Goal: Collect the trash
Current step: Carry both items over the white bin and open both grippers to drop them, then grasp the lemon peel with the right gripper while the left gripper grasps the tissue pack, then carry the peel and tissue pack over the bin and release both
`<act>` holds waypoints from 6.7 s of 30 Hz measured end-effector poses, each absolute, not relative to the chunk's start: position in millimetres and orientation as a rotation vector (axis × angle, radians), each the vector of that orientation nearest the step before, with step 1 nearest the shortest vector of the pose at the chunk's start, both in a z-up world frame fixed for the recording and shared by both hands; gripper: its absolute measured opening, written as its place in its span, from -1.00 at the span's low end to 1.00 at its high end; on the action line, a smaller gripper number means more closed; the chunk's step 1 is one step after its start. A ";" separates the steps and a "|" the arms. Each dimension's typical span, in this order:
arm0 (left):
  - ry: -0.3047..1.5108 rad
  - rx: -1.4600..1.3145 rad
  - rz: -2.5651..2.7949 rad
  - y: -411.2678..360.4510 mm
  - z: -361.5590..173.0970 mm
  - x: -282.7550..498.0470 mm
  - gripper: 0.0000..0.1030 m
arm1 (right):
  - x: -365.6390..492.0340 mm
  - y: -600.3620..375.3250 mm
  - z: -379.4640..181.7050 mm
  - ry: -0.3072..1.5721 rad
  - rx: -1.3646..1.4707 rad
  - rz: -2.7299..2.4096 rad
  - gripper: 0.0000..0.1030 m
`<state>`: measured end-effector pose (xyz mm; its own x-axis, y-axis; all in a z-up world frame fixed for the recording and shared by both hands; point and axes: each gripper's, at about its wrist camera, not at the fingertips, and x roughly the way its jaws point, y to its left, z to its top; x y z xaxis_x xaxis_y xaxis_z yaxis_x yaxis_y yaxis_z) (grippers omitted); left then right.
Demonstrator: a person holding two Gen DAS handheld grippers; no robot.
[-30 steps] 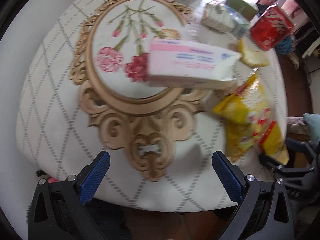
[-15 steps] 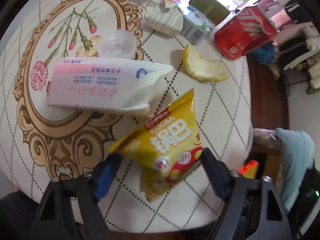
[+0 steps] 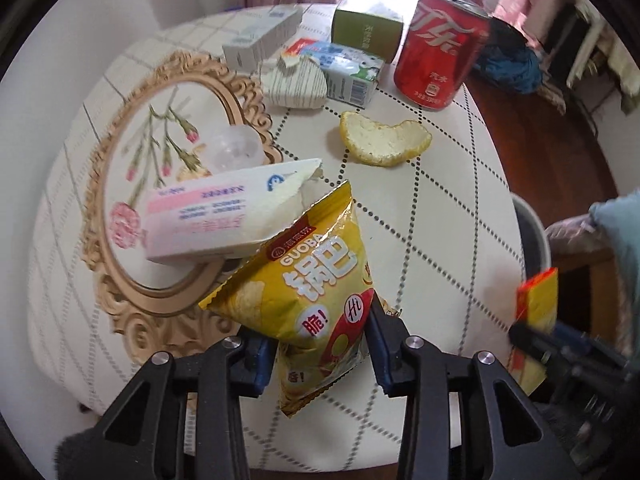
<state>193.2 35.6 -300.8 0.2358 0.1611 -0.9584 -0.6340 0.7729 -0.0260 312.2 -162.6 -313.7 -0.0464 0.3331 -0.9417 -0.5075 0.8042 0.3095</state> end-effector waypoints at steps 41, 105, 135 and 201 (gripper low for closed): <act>1.478 -0.638 -0.075 -57.2 -382.0 504.5 0.82 | 510.8 -312.1 -387.3 1.475 0.095 0.301 0.27; 1.414 0.014 0.304 113.4 -300.9 210.7 0.87 | 331.1 -82.8 -249.4 1.396 -0.238 0.670 0.59; 1.402 -0.332 0.471 155.6 -336.7 193.1 -0.05 | 348.2 12.2 -312.5 1.384 0.062 0.683 -0.81; 1.396 -0.534 0.117 -62.4 -345.9 451.3 1.00 | 493.0 -304.7 -381.8 1.464 -0.044 0.305 1.00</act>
<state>451.3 -62.4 -345.9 0.1889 -0.2303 -0.9546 -0.3859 0.8765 -0.2878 493.0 -304.7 -381.8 0.0754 0.1767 -0.9814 -0.2298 0.9608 0.1553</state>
